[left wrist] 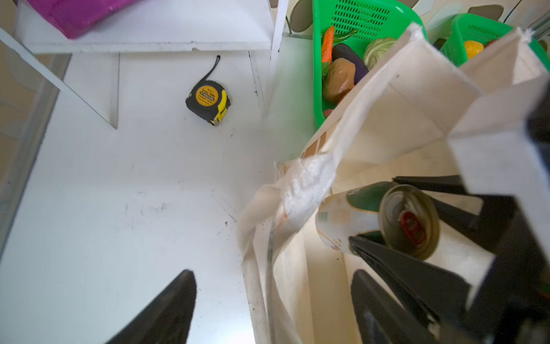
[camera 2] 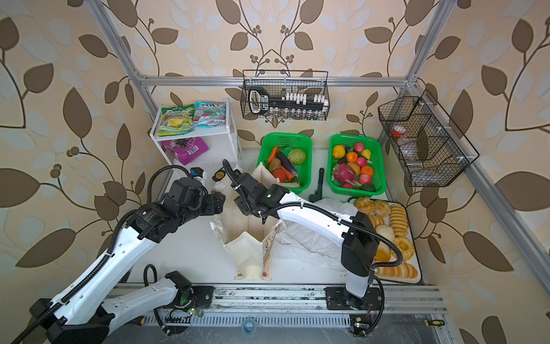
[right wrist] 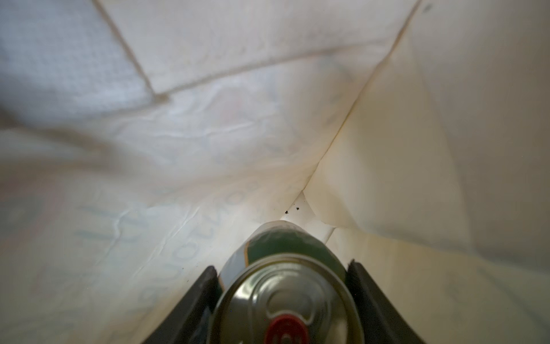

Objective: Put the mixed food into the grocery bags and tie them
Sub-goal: 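Lower the can into the tote bag with the right gripper and open it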

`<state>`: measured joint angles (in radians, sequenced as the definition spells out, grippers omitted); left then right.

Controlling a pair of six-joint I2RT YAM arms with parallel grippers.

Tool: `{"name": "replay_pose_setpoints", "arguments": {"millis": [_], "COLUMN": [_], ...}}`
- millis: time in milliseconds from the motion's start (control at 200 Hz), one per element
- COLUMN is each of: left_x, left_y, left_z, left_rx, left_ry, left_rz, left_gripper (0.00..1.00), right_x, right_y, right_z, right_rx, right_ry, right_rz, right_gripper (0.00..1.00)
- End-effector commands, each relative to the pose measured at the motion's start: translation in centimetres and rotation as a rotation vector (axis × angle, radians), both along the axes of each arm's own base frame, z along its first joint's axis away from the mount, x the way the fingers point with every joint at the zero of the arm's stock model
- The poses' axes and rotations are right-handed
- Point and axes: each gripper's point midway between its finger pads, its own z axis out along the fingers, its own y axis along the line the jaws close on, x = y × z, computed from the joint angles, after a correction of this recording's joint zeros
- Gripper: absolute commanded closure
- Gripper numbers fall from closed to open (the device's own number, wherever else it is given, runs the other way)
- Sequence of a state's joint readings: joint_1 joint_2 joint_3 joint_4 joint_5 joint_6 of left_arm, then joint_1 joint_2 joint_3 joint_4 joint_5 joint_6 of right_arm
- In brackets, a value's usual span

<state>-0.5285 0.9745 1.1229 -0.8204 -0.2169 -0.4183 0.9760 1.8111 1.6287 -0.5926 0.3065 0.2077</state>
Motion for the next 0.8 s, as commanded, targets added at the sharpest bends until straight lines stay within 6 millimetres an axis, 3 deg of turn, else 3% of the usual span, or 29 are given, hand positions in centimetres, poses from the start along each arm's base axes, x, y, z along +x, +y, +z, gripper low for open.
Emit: {"name": "replay_pose_setpoints", "arguments": {"millis": [0,200,320,430,505,685,795], "left_x": [-0.3,-0.6,-0.7,-1.1,-1.2,-1.6,-1.8], "left_y": [0.0,-0.2,-0.7,-1.4,-1.4,-1.1,-1.1], "left_z": [-0.1,-0.9,-1.2,-1.2,-1.1,-0.6,-0.5], "left_rx": [-0.051,-0.059,-0.076,-0.105,-0.123,-0.14,-0.147], "left_ry": [0.011,0.033,0.04,0.045,0.038,0.021,0.015], "left_rz": [0.026,0.014,-0.009,-0.044,-0.041,-0.026,-0.034], "left_gripper": [0.29,0.54,0.8,0.88,1.0,1.0,1.0], "right_x": [1.4,1.5,1.7,2.1,2.4,3.1,3.5], "right_y": [1.3,1.6,1.6,1.3,1.1,0.3,0.0], "right_z": [1.9,-1.0,-2.9,-4.4,-5.5,-7.4,-6.6], "right_rx": [0.095,0.093,0.083,0.072,0.078,0.119,0.136], "right_ry": [-0.077,-0.03,-0.01,-0.005,-0.009,0.025,0.017], "right_rz": [-0.067,-0.108,-0.136,-0.177,-0.202,-0.268,-0.286], "right_gripper": [0.7,0.72,0.73,0.74,0.73,0.74,0.74]}}
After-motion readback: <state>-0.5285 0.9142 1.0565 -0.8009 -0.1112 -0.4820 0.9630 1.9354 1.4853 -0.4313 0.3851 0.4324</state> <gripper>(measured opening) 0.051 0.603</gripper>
